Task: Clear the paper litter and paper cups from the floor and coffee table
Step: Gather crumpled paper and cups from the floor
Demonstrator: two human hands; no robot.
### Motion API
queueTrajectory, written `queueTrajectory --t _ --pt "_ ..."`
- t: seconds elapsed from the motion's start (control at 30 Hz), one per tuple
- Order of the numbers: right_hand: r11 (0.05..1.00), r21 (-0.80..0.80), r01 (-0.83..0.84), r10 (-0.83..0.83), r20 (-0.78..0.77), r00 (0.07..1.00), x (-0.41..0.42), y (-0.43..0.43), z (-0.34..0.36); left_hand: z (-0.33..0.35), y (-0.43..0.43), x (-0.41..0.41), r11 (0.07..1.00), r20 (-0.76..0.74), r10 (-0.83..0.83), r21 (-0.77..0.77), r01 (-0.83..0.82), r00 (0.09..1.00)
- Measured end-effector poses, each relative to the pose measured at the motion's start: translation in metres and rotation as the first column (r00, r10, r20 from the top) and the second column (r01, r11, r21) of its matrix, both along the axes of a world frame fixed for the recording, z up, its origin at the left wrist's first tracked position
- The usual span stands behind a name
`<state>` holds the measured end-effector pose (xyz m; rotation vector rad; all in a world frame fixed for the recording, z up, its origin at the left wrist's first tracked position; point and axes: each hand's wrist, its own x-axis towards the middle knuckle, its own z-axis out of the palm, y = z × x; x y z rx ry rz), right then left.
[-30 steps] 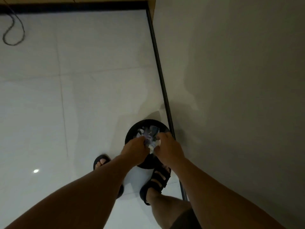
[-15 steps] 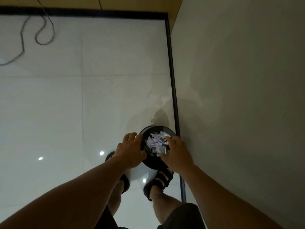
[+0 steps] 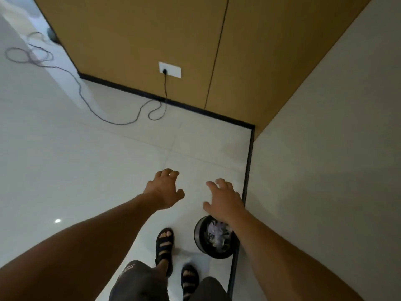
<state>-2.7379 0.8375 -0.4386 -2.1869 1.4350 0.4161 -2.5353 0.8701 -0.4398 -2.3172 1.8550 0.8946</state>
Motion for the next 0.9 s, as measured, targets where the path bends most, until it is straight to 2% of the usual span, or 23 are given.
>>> queueTrajectory --t 0.17,0.33,0.57,0.73,0.9 --pt "0.96 -0.079 -0.269 0.265 -0.056 0.963 0.05 0.022 0.058 0.052 0.085 0.034 0.977 0.045 0.207 -0.065 -0.204 0.977" --pt "0.855 -0.12 -0.505 0.497 -0.09 0.863 0.121 0.072 0.1 0.092 0.189 0.076 0.881 0.048 0.458 -0.152 -0.447 0.887" --pt "0.603 -0.203 -0.772 0.785 -0.018 0.619 0.27 0.232 0.143 0.134 0.393 0.157 0.619 0.087 0.779 -0.259 -0.742 0.62" --pt "0.401 -0.223 -0.889 0.91 -0.016 0.414 0.359 0.384 0.157 0.13 0.555 0.191 0.44 0.105 0.898 -0.258 -0.86 0.428" --pt "0.243 -0.18 -0.953 0.97 0.024 0.242 0.428 0.555 0.146 0.129 0.744 0.209 0.247 0.141 0.966 -0.231 -0.941 0.219"
